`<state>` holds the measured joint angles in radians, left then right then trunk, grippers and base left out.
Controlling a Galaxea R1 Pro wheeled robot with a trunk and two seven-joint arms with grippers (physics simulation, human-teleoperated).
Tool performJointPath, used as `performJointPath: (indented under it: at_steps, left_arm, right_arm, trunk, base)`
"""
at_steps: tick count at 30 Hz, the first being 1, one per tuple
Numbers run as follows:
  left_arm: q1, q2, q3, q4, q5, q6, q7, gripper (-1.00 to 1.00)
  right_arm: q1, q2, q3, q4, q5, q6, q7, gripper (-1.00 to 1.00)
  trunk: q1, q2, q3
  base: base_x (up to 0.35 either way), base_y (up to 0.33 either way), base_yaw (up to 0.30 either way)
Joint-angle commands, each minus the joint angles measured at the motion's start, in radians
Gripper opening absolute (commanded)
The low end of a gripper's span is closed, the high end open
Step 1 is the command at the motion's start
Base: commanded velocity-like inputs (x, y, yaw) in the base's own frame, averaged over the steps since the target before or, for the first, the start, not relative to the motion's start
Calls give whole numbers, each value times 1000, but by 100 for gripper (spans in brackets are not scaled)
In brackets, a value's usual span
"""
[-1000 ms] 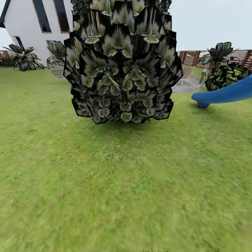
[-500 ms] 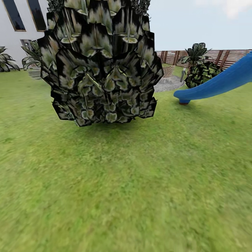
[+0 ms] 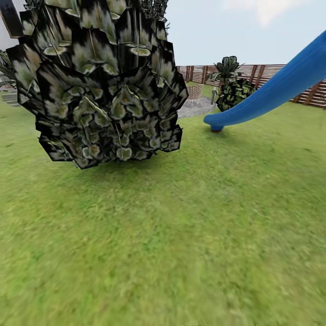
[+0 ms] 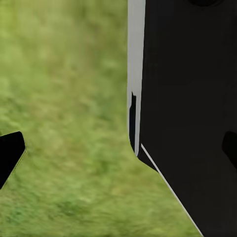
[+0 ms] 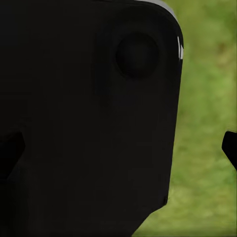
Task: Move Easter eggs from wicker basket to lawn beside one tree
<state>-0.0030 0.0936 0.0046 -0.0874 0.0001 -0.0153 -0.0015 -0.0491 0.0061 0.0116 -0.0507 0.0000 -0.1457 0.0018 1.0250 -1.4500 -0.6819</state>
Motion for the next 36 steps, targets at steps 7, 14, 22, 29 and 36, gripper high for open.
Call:
performJointPath:
  at_steps: [7, 14, 22, 29, 36]
  left_arm:
    - [0, 0, 0, 0, 1, 0, 0, 100]
    - [0, -5, -2, -1, 3, 0, 0, 100]
    - [0, -21, -1, -8, 5, 0, -2, 100]
    - [0, -41, 1, -6, 5, 1, 0, 100]
    - [0, -40, 1, -17, 4, 1, 5, 100]
  right_arm:
    - [0, 0, 0, 0, 0, 0, 0, 100]
    - [0, -1, 0, -1, 0, 0, 0, 100]
    - [0, -5, -1, 0, 0, -1, 1, 100]
    - [0, -8, -2, -3, 0, -2, 1, 100]
    - [0, -6, -5, -12, -4, -2, 1, 100]
  trunk:
    - [0, 0, 0]
    - [0, 0, 0]
    - [0, 0, 1]
    - [0, 0, 4]
    - [12, -21, -5]
  base:
    - [0, 0, -280]
    - [0, 0, -280]
    - [0, 0, -280]
    - [0, 0, -193]
    - [0, 0, -13]
